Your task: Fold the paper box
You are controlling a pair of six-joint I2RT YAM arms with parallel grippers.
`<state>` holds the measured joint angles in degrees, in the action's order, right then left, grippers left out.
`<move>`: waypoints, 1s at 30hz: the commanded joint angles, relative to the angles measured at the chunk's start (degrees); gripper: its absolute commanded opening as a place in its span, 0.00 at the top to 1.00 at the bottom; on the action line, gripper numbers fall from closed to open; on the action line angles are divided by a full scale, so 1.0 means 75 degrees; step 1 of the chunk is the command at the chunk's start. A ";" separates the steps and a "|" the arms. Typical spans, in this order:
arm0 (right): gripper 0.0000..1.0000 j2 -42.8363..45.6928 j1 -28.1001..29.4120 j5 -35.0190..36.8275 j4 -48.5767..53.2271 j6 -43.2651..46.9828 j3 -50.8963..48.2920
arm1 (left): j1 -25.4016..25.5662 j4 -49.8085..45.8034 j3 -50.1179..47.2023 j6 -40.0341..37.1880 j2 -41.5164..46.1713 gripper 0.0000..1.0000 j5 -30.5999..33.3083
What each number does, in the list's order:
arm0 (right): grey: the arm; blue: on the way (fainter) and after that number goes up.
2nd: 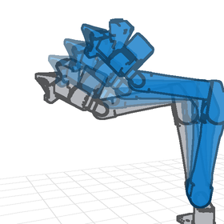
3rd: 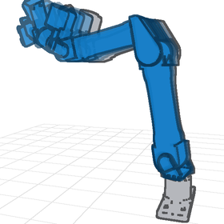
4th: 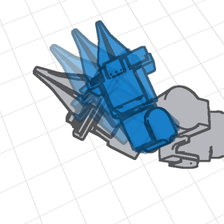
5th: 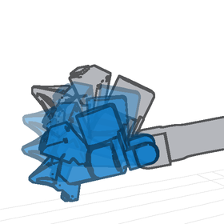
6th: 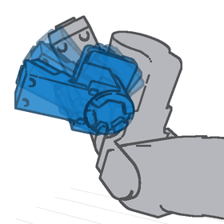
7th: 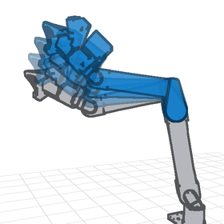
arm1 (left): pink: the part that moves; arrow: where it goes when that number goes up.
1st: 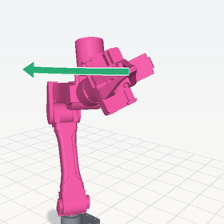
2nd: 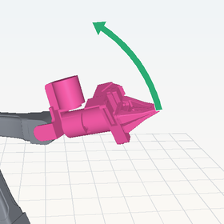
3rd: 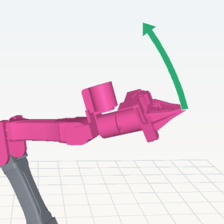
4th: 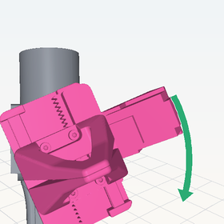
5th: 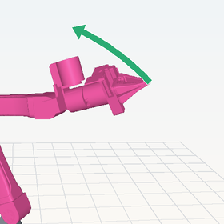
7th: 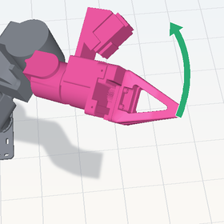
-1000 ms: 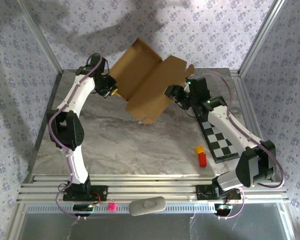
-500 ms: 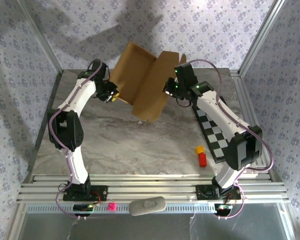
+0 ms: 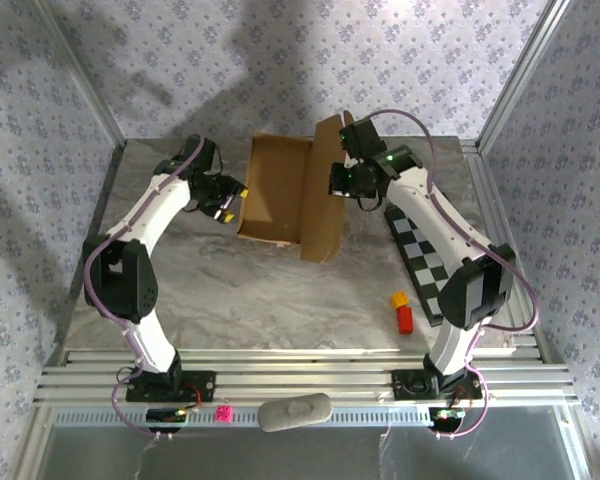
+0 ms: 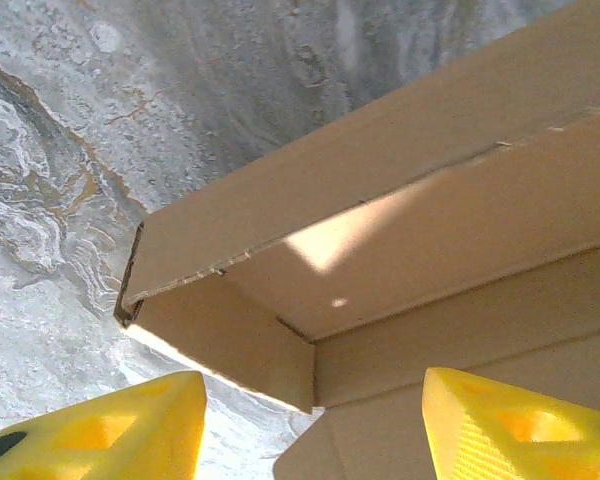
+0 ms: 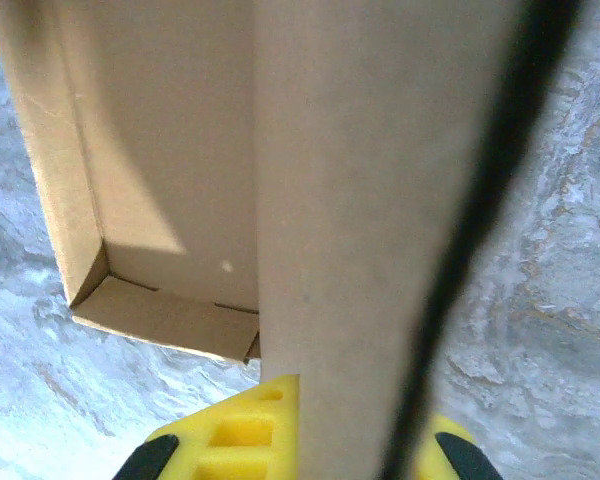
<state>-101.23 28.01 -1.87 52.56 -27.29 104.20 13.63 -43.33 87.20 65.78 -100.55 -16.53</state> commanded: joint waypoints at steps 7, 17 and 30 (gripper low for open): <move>1.00 -0.0413 -0.0222 0.0304 0.2093 0.2233 0.1324 | 0.0136 -0.0792 0.1654 -0.2161 0.0167 0.50 0.0475; 1.00 -0.0335 0.0654 0.1956 0.1932 0.5314 0.1188 | 0.0590 0.0661 0.1880 -0.6230 0.0285 0.55 0.1065; 1.00 -0.0489 0.1380 0.2987 0.1309 0.7035 0.0790 | 0.0480 0.4766 -0.1145 -1.0192 0.1295 0.43 -0.1101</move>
<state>-104.12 38.41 18.48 62.76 20.99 110.61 18.68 -19.62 82.30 -0.89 -94.45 -15.53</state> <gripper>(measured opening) 0.071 0.559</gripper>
